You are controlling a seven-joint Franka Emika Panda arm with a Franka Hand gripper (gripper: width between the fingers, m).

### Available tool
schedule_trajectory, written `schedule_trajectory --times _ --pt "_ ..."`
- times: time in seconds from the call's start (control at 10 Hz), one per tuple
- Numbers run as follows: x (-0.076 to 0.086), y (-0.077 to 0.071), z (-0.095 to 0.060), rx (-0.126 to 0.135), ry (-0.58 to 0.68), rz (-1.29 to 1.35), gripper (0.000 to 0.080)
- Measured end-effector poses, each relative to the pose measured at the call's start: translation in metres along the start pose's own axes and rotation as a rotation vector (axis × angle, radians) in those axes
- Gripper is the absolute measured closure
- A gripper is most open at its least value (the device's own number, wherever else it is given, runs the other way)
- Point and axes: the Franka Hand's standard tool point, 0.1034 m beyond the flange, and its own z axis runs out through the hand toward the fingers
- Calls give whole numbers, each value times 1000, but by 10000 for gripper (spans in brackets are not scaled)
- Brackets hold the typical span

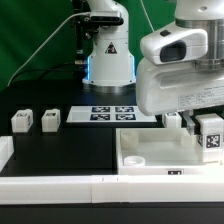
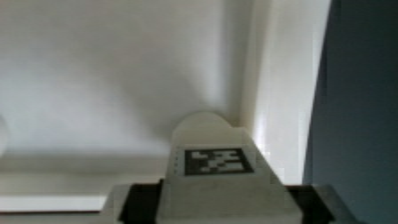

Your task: Assemble one leg

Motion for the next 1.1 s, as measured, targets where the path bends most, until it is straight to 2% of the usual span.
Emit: schedule_trajectory --times 0.6,0.8,1.1 --pt "0 -7 1 21 5 743 506" --pt "0 -9 2 21 3 924 506" --pt "0 -11 3 37 -2 1206 506"
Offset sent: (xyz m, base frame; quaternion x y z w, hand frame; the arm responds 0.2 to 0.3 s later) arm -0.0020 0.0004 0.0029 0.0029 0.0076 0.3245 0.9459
